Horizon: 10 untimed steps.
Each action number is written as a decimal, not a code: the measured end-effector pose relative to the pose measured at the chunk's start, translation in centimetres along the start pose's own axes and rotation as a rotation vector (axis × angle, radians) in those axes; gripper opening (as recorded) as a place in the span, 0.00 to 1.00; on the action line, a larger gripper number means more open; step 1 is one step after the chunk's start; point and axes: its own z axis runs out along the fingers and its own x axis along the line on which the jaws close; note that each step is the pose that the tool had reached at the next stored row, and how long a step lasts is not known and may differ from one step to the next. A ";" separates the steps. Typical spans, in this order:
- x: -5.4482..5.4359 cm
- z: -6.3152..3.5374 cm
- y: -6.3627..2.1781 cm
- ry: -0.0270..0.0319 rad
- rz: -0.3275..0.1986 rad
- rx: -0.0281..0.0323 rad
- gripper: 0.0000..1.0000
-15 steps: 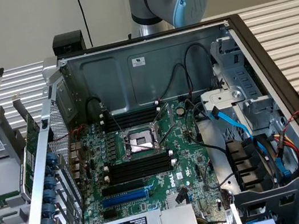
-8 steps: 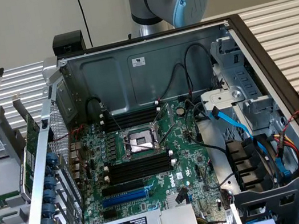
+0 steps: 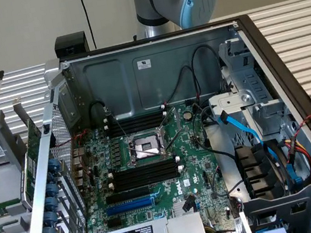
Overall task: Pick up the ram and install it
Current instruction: 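Pick up the ram and move it above insertion slot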
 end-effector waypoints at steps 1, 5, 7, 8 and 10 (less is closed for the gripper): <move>0.0 0.01 0.00 0.0010 -0.020 -0.0004 0.11; 0.0 0.03 0.00 0.0046 -0.092 -0.0019 0.11; 0.0 0.04 0.00 0.0064 -0.127 -0.0027 0.11; 0.0 0.05 0.00 0.0073 -0.146 -0.0031 0.11; 0.0 0.06 0.00 0.0091 -0.182 -0.0039 0.11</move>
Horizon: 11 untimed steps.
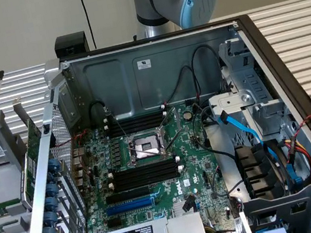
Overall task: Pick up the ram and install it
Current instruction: 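Pick up the ram and move it above insertion slot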
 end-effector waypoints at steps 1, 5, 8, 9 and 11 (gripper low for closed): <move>0.0 0.01 0.00 0.0009 -0.018 -0.0004 0.11; 0.0 0.03 0.00 0.0044 -0.090 -0.0019 0.11; 0.0 0.06 0.00 0.0071 -0.145 -0.0030 0.11; 0.0 0.07 0.00 0.0080 -0.164 -0.0034 0.11; 0.0 0.09 -0.01 0.0098 -0.200 -0.0042 0.11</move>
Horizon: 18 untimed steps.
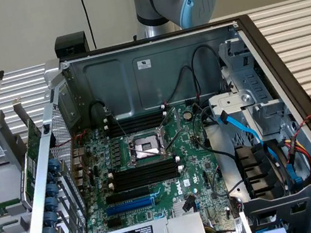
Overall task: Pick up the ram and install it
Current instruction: 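Pick up the ram and move it above insertion slot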
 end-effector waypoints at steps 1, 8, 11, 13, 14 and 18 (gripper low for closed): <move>0.0 0.02 0.00 0.0008 -0.019 -0.0004 0.11; 0.0 0.12 -0.01 0.0074 -0.146 -0.0031 0.11; 0.0 0.18 -0.01 0.0104 -0.200 -0.0015 0.11; 0.0 0.22 -0.01 0.0129 -0.237 0.0006 0.11; 0.0 0.23 -0.02 0.0144 -0.255 0.0013 0.11; 0.0 0.28 -0.02 0.0230 -0.327 0.0038 0.11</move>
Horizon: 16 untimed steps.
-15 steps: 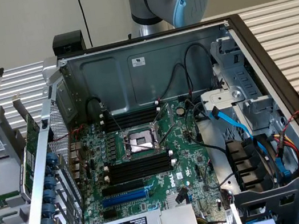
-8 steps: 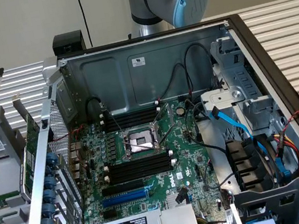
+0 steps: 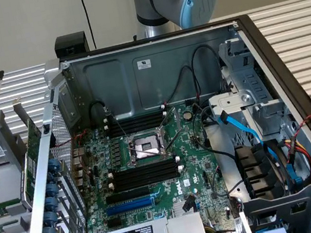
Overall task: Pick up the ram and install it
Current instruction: 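Pick up the ram and move it above insertion slot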
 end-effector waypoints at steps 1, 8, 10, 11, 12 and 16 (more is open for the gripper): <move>0.0 0.01 0.00 0.0027 -0.018 0.0012 0.11; 0.0 0.12 -0.01 -0.0046 -0.104 0.0470 0.11; 0.0 0.18 -0.03 -0.0030 -0.126 0.0500 0.11; 0.0 0.20 -0.03 -0.0024 -0.140 0.0498 0.11; 0.0 0.23 -0.03 -0.0020 -0.154 0.0498 0.11; -0.1 0.22 -0.41 -0.0013 -0.187 0.0492 0.11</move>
